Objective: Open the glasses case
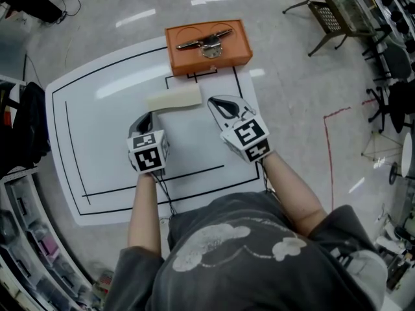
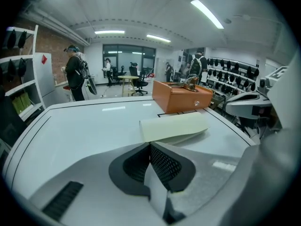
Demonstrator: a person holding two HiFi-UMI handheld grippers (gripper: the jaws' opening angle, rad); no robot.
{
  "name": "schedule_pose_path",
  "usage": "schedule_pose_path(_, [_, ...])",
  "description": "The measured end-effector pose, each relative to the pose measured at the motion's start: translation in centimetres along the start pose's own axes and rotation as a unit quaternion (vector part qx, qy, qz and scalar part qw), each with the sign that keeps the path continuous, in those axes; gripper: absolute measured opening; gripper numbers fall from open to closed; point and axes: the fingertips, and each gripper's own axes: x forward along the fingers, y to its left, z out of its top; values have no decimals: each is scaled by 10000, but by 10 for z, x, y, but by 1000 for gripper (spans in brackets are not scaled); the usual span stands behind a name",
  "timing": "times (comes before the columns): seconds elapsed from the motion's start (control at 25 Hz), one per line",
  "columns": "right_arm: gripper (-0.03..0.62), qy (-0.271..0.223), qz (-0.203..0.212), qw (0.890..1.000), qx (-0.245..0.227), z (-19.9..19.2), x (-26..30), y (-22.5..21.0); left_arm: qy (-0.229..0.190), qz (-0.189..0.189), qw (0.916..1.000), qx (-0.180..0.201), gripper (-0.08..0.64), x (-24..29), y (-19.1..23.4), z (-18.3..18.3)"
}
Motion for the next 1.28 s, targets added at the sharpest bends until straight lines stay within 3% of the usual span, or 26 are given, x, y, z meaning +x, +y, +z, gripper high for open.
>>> schedule_pose_path(0.28, [17,291,162,9975,-615,-2,18,1,-88,-66,9999,-79,2,0,-1,3])
schedule_pose_path(0.52, [280,765,555,9805,-1720,-18,43,13,-97,-95,9999,-69,3,1,-1,3])
schedule_pose_path(0.6, [305,869,599,9741,-2000,-20,48,17,-109,-106,9999,-46,3,1,-1,3])
schedule_pose_path(0.8, [304,1011,486,9608,-2533,-23,61,19,-70,-115,9999,-37,2,0,1,1])
schedule_pose_path(0.92, [239,1062,374,9559,-2714,-24,65,18,-146,-145,9998,-39,3,1,1,2])
schedule_pose_path(1.12, [230,1091,411,9565,-2675,-23,64,18,-32,-168,9999,6,3,-1,0,0])
schedule_pose_path(1.28, [200,1047,461,9655,-2338,-18,62,17,-57,-176,9998,-61,2,0,0,-1])
